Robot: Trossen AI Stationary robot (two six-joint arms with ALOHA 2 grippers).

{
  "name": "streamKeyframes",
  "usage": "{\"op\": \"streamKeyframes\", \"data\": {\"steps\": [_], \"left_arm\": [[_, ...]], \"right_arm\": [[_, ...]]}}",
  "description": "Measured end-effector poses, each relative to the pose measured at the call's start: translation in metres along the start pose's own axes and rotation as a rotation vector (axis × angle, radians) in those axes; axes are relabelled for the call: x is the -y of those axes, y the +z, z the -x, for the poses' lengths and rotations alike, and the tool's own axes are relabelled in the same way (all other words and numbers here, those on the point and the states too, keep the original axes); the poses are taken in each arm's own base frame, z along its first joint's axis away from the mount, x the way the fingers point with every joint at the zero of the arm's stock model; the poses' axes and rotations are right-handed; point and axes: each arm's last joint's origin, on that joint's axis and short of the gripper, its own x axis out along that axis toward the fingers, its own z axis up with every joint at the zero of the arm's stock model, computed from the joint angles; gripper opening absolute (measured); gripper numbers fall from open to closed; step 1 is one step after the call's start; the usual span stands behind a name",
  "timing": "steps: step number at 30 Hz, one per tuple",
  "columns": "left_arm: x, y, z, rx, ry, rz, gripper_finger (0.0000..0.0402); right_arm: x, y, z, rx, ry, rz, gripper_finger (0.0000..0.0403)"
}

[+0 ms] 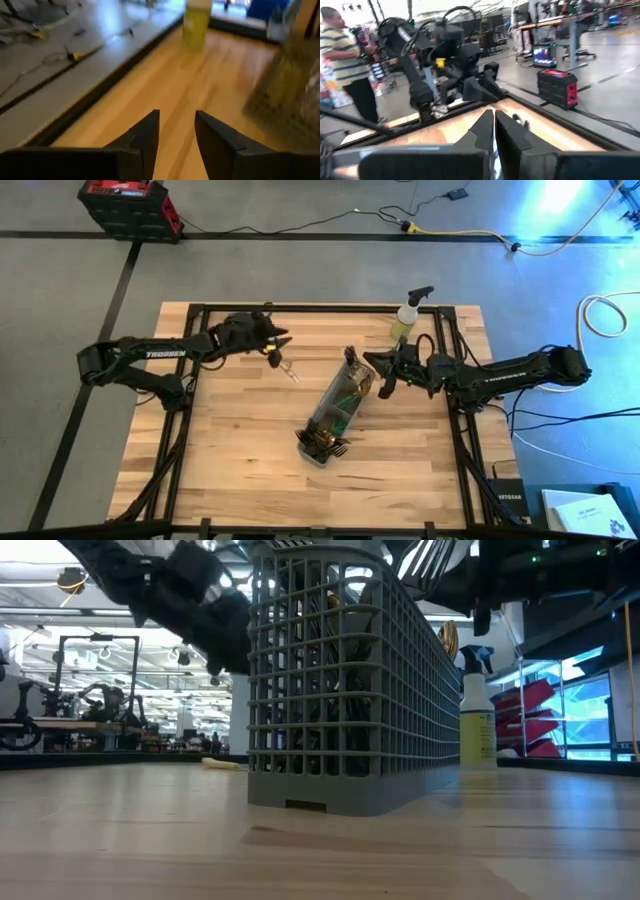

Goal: Sort silverware
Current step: Put the table knife into the silverware tray

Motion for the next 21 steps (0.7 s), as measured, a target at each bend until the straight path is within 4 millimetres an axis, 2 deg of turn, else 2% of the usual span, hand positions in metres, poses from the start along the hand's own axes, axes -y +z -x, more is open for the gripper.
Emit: {"op": "streamKeyframes", "data": {"steps": [3, 5, 7, 13, 16, 21], "left_arm": [[-0.001, -0.009, -0.001, -0.182, 0.002, -0.086, 0.011], [-0.005, 0.001, -0.001, -0.253, 0.006, -0.102, 0.011], [-0.009, 0.021, -0.001, -0.286, 0.009, -0.162, 0.011], [-0.02, 0.036, -0.012, -0.605, 0.015, -0.534, 0.011], [-0.026, 0.029, -0.025, -0.732, -0.068, -0.725, 0.011], [-0.038, 0.007, -0.044, -0.937, -0.224, -0.895, 0.011]], "right_arm": [[-0.001, -0.002, 0.0, -0.024, 0.045, -0.003, 0.0], [-0.002, -0.003, 0.0, -0.037, 0.067, -0.002, 0.0], [-0.002, -0.004, 0.0, -0.052, 0.09, -0.002, 0.0], [-0.002, -0.006, 0.0, -0.087, 0.116, -0.02, 0.0], [-0.002, -0.008, 0.001, -0.098, 0.119, -0.018, 0.0], [-0.003, -0.011, 0.001, -0.147, 0.165, -0.02, 0.0]]}}
